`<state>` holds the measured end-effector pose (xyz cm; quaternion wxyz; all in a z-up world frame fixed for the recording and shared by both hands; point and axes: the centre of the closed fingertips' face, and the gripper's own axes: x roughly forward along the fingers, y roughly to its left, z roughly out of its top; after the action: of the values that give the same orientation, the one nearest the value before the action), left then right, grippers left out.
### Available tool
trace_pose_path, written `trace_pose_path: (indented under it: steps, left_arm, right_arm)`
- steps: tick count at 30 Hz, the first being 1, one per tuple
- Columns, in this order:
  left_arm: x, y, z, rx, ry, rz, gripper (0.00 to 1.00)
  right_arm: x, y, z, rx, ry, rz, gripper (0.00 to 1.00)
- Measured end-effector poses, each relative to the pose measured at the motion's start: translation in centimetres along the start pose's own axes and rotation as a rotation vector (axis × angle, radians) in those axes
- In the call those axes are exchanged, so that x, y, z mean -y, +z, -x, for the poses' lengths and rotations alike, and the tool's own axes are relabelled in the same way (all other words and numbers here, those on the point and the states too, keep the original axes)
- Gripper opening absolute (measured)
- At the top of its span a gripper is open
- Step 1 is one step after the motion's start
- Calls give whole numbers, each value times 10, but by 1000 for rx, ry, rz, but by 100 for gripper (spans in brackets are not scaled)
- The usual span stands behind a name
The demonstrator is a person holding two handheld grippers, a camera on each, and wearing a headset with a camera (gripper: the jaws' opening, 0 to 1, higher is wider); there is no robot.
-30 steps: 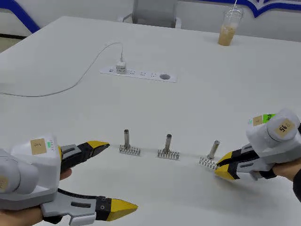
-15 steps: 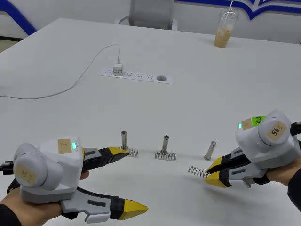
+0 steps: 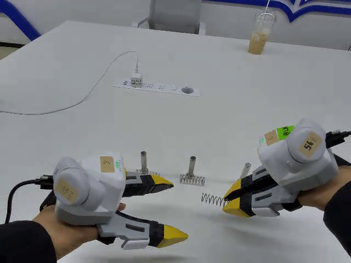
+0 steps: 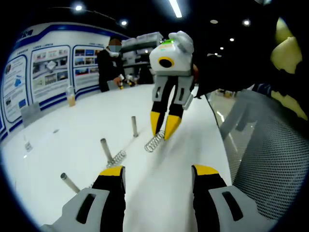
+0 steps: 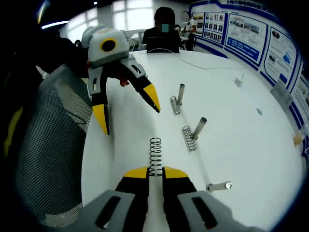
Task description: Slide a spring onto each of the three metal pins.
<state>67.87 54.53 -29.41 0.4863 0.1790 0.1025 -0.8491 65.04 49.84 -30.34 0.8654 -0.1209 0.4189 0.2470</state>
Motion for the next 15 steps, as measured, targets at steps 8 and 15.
trace_pose_path:
  steps: [8,15]
  left_arm:
    - [5,3,-7,-6,-36,-26,46]
    - [7,5,-11,-10,-59,-39,36]
  right_arm:
    - [-11,9,-5,-14,45,41,11]
    - [-18,15,-6,-17,75,61,11]
